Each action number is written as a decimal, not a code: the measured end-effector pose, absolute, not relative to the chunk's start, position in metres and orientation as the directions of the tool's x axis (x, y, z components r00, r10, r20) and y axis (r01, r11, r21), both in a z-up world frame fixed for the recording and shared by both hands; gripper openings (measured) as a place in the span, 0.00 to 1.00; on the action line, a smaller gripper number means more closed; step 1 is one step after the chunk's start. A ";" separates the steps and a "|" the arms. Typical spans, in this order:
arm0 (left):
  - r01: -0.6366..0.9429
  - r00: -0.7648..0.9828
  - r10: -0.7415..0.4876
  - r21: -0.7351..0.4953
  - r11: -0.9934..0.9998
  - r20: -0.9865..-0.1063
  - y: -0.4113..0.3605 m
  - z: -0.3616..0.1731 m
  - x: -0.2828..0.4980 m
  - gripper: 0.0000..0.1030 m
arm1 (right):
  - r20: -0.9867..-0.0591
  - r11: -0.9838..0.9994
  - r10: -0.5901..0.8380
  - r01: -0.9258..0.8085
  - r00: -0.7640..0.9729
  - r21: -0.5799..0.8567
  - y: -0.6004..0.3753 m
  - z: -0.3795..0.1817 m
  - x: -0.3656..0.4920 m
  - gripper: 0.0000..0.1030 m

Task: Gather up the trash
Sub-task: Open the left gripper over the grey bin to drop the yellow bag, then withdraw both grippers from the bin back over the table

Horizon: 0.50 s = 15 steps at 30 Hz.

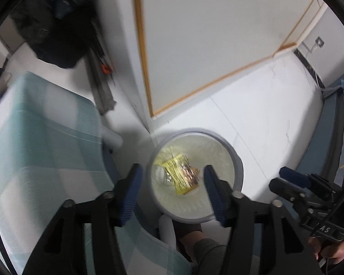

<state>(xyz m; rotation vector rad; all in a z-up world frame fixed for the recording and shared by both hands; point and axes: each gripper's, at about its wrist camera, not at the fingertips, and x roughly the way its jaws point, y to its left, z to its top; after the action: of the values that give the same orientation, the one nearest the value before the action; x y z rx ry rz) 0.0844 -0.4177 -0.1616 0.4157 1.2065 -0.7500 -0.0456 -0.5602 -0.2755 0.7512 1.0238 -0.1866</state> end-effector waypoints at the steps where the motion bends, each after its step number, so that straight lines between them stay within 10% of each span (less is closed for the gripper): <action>1: 0.706 0.183 -0.304 -0.090 0.703 -0.935 -0.414 -0.156 0.085 0.60 | -0.820 0.751 0.181 0.463 0.543 0.472 -0.558 -0.265 -0.046 0.48; 15: 0.548 0.450 -0.437 -0.146 0.823 -0.779 -0.301 -0.044 0.086 0.77 | -0.683 0.874 -0.038 0.355 0.729 0.330 -0.497 -0.123 -0.055 0.71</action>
<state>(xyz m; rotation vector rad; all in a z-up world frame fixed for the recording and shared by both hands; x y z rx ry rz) 0.0856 -0.3010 -0.0445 0.1340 0.9206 -0.6117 -0.0551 -0.4971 -0.1230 0.4667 0.7271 -0.2255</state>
